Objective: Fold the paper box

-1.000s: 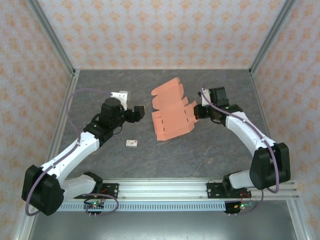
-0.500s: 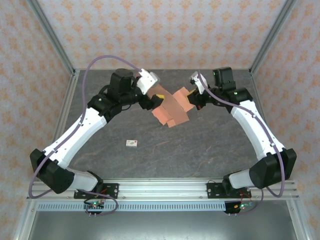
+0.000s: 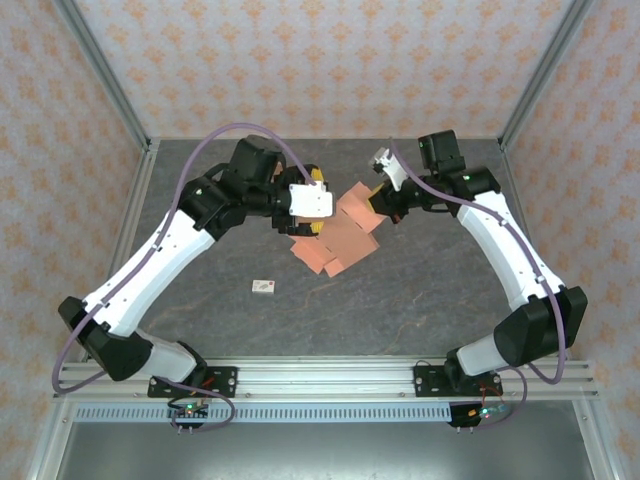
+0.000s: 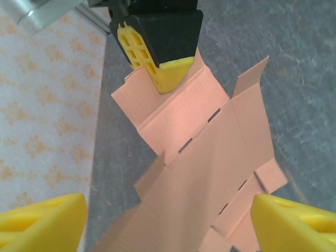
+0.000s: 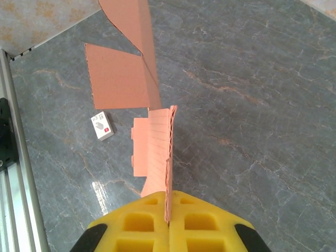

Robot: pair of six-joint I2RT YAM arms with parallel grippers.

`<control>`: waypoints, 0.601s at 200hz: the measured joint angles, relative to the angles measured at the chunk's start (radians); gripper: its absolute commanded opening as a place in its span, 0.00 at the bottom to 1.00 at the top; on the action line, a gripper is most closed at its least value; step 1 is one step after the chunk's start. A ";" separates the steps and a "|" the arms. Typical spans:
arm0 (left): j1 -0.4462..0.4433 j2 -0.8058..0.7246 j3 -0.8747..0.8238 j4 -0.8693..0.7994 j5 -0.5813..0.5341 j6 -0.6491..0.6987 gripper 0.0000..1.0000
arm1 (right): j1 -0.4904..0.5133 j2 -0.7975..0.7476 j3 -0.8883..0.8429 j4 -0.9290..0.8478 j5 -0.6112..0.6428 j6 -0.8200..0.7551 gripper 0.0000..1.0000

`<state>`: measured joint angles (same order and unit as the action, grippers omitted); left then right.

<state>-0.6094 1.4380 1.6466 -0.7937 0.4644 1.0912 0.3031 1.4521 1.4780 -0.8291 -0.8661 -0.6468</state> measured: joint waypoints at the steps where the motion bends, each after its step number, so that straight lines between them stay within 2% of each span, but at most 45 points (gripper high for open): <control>1: -0.001 0.003 0.005 -0.005 -0.003 0.007 0.81 | 0.000 0.000 0.000 0.000 0.000 0.000 0.00; 30: -0.019 0.080 0.098 -0.069 -0.039 0.111 0.77 | 0.007 0.000 0.001 -0.005 -0.014 -0.007 0.00; 68: -0.019 0.179 0.171 -0.117 -0.077 0.180 0.69 | 0.009 -0.002 0.001 -0.005 -0.018 -0.021 0.00; 99: -0.019 0.236 0.208 -0.159 -0.098 0.219 0.54 | 0.009 -0.010 0.001 -0.005 -0.018 -0.022 0.00; 120: -0.019 0.272 0.246 -0.184 -0.108 0.231 0.39 | 0.009 -0.013 0.001 -0.005 -0.019 -0.024 0.00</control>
<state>-0.6285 1.7096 1.8931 -0.9779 0.3569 1.3220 0.3119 1.4391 1.4788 -0.8341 -0.8848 -0.6712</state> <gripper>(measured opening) 0.455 0.046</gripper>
